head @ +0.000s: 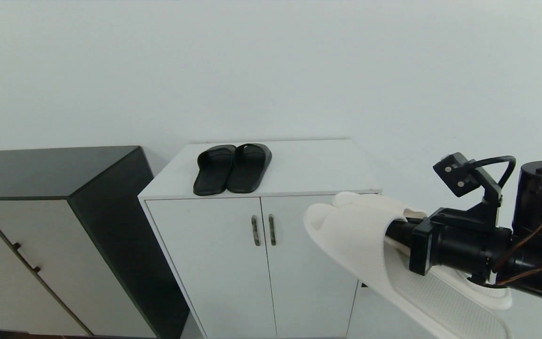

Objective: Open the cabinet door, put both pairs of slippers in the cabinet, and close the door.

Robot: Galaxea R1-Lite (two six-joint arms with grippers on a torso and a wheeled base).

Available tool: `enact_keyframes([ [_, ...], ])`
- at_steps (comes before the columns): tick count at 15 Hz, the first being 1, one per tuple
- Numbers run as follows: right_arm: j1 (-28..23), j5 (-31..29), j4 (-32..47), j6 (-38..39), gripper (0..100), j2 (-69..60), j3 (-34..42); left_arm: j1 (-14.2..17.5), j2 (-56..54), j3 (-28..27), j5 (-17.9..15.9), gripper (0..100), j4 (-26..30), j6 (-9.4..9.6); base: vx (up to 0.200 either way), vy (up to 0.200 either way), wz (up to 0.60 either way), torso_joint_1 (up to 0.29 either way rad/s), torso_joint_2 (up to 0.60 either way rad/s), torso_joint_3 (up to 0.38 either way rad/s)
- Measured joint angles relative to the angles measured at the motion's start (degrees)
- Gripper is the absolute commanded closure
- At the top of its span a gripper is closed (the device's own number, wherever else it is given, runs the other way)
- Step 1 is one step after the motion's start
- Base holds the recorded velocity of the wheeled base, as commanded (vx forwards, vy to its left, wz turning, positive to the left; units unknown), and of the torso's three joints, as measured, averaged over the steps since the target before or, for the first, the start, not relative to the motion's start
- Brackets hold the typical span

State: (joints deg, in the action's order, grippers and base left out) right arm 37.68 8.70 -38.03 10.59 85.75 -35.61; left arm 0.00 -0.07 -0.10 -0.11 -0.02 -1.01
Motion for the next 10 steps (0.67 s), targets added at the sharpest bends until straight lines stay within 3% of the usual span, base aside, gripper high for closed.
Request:
enact_keyframes([
  [8,-0.48,0.02,-1.05,-0.12,100,1.16,1.24,0.00,0.00,0.00,0.01,100,0.02,-0.11,0.000,0.000,0.00,0.000,0.00,0.000],
  [10,-0.41,0.07,-1.10,-0.12,100,1.18,1.38,0.00,0.00,-0.01,0.04,100,0.02,-0.11,0.000,0.000,0.00,-0.149,0.31,0.146],
])
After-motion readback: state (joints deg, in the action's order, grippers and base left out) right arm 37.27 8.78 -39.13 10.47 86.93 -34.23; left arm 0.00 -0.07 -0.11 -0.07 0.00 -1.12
